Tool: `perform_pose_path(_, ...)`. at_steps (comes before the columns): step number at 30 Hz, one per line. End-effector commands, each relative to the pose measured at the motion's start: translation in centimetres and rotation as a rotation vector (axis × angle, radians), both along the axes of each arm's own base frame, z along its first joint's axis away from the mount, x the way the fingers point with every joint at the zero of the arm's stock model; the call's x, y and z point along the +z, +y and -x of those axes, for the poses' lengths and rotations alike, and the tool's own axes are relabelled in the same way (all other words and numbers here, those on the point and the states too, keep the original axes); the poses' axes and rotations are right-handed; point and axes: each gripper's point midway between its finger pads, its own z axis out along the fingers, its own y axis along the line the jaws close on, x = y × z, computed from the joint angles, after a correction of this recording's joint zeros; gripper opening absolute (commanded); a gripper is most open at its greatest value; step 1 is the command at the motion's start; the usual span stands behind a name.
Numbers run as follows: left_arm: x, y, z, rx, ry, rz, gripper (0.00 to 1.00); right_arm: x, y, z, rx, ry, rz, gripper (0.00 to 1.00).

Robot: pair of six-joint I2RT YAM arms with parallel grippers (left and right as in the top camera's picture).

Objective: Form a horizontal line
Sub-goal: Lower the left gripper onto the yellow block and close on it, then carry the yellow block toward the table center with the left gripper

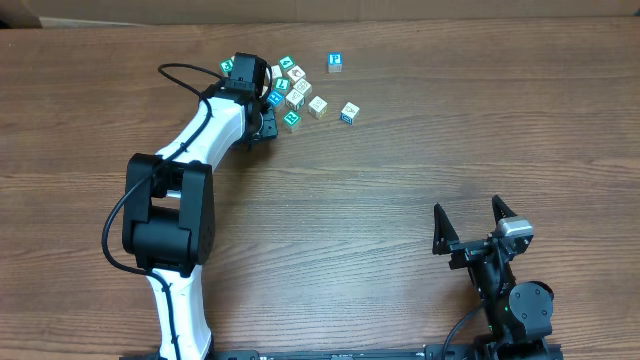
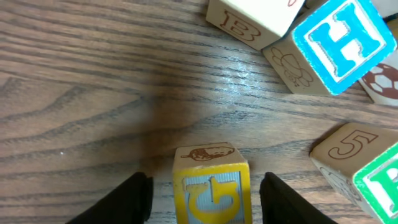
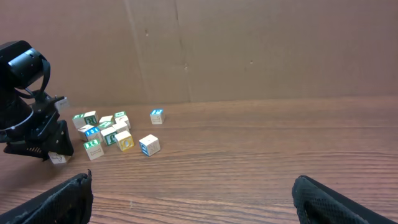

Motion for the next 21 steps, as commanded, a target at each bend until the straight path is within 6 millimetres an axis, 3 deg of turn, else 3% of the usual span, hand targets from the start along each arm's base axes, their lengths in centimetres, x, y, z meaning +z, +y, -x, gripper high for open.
perform_pose_path(1, -1.1, 0.6, 0.0, -0.014, 0.007, -0.041, 0.52, -0.2, 0.0, 0.0, 0.003, -0.003, -0.008, 1.00)
perform_pose_path(9, -0.7, 0.4, -1.0, -0.013, -0.033, -0.033, 0.38, -0.2, 0.0, 0.0, 0.002, -0.003, -0.008, 1.00)
perform_pose_path(17, -0.9, 0.5, -0.4, -0.014, -0.008, -0.037, 0.38, -0.2, 0.0, 0.0, 0.002, -0.003, -0.008, 1.00)
perform_pose_path(21, 0.0, 0.5, -0.3, -0.013, -0.016, -0.036, 0.39, -0.2, 0.0, 0.0, 0.002, -0.003, -0.008, 1.00)
